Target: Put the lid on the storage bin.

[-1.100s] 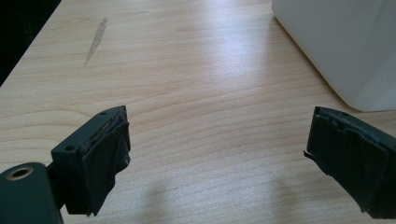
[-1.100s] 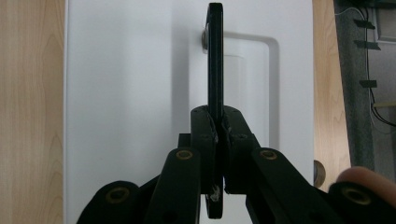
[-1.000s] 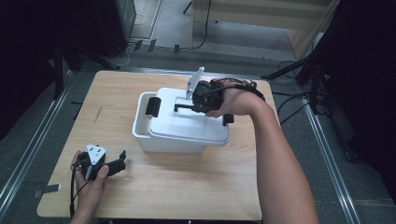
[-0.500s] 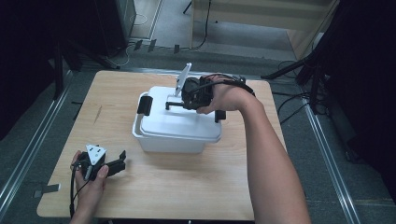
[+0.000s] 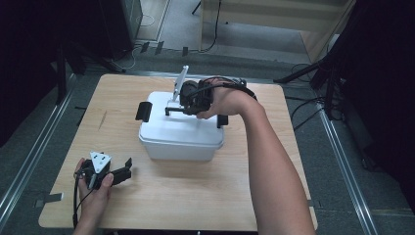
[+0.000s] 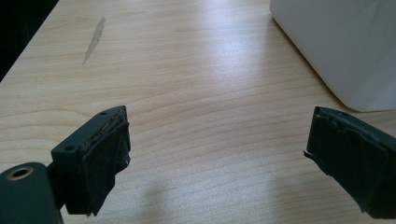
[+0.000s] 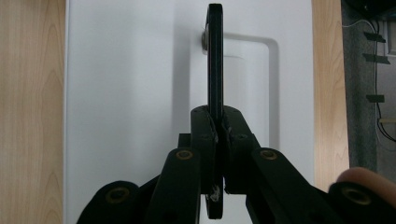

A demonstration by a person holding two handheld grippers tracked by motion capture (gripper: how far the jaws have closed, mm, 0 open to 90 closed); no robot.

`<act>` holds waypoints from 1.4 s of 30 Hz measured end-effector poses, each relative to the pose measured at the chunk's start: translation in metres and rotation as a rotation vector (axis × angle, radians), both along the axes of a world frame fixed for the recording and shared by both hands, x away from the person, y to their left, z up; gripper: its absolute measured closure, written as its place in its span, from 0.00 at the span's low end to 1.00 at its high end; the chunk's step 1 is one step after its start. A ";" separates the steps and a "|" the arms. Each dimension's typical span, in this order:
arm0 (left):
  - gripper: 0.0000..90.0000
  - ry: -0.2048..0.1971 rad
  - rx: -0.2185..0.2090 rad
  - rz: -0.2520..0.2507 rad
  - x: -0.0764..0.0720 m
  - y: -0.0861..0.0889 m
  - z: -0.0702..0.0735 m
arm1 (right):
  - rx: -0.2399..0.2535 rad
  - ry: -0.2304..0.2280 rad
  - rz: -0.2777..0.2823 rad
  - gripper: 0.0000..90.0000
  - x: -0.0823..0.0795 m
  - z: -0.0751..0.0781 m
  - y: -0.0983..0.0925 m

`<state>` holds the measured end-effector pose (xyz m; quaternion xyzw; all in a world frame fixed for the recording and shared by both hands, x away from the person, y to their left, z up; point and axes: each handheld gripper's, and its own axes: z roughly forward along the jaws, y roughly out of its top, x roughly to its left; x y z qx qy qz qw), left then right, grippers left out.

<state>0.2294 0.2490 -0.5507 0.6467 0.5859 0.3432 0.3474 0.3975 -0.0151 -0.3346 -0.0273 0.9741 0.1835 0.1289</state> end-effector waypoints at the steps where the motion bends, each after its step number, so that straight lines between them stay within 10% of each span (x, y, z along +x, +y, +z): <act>1: 0.07 0.001 -0.001 0.001 0.000 0.000 0.000 | -0.004 0.001 0.001 0.96 0.001 0.000 0.001; 42: 0.07 0.003 -0.004 0.000 0.000 0.000 0.000 | 0.028 -0.020 -0.002 0.94 0.006 -0.006 0.009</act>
